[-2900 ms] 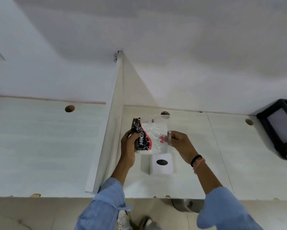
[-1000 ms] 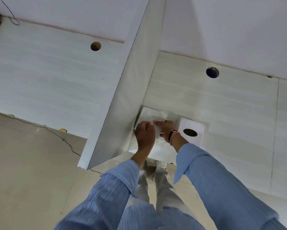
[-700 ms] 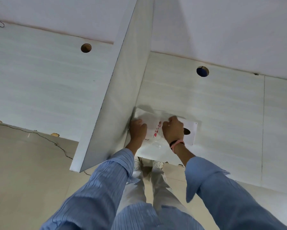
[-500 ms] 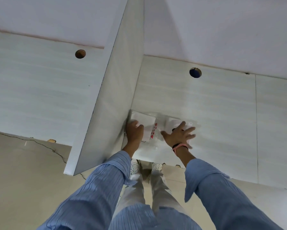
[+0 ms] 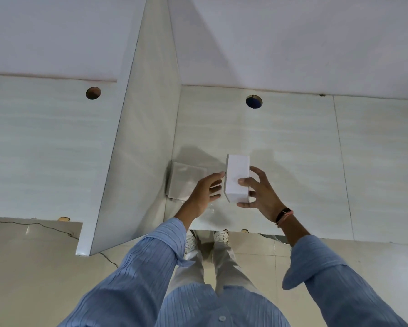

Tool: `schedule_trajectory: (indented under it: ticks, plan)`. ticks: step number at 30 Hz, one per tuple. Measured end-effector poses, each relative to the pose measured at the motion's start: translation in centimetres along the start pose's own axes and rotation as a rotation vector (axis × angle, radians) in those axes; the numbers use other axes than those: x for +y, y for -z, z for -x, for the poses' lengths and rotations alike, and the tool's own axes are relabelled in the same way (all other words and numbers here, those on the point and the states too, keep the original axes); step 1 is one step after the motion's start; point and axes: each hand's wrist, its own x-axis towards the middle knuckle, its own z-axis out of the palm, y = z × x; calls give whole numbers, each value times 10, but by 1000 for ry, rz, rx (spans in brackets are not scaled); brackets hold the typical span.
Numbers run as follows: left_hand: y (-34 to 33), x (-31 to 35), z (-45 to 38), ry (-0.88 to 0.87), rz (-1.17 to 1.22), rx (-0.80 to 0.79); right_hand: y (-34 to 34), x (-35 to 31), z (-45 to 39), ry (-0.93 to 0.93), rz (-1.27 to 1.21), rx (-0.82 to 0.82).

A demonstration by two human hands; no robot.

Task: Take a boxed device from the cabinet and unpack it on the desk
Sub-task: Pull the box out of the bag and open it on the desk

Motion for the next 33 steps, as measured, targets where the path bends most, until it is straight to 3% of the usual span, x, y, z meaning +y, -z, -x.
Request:
schedule_trajectory:
  ticks: [8, 15, 27, 33]
  plan:
    - [-7, 2, 0, 12, 80, -140, 3, 3, 9, 23, -106, -22]
    - [-6, 5, 1, -21, -63, -115, 1, 14, 5, 27, -128, -36]
    - [-9, -8, 0, -62, -81, -45, 3, 31, -3, -20, -294, -98]
    - [0, -5, 2, -63, -9, -50, 20, 47, 0, -25, -580, -63]
